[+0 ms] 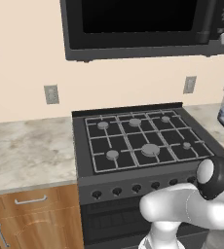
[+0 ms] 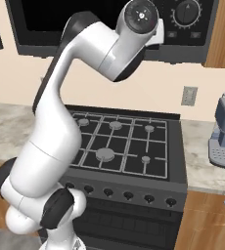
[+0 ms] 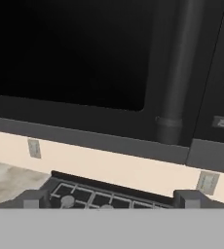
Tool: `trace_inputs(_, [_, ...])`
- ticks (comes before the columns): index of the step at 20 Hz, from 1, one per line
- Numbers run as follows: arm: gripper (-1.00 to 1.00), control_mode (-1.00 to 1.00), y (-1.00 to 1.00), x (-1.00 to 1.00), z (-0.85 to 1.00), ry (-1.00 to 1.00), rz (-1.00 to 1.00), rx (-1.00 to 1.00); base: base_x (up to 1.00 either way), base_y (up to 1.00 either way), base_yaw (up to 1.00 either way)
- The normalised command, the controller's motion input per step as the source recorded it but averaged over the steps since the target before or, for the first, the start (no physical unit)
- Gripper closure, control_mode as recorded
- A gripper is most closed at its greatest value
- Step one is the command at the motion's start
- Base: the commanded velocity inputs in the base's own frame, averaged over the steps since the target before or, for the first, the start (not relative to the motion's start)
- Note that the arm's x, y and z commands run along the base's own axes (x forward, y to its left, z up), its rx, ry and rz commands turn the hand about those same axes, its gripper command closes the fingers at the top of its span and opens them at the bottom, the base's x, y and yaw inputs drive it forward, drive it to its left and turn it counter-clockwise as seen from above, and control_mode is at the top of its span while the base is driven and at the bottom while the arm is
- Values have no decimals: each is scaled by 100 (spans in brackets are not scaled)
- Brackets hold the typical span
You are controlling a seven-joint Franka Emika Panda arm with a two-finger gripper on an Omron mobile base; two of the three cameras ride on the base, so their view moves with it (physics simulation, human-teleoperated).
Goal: Retrieve the reheated potato from the microwave, then place the potato, cheese, and condiment on the cutting board.
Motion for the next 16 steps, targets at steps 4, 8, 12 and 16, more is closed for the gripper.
trace_inputs(4, [-100, -100, 0, 43, 21, 0, -9, -7, 0, 0, 0])
trace_inputs(8, [-100, -100, -10, 39, 17, 3, -9, 0, 0, 0, 0])
trace_inputs(12, [-100, -100, -6, 44, 18, 9, -8, 0, 0, 0, 0])
trace_inputs(16, [-100, -100, -2, 33, 8, 3, -6, 0, 0, 0, 0])
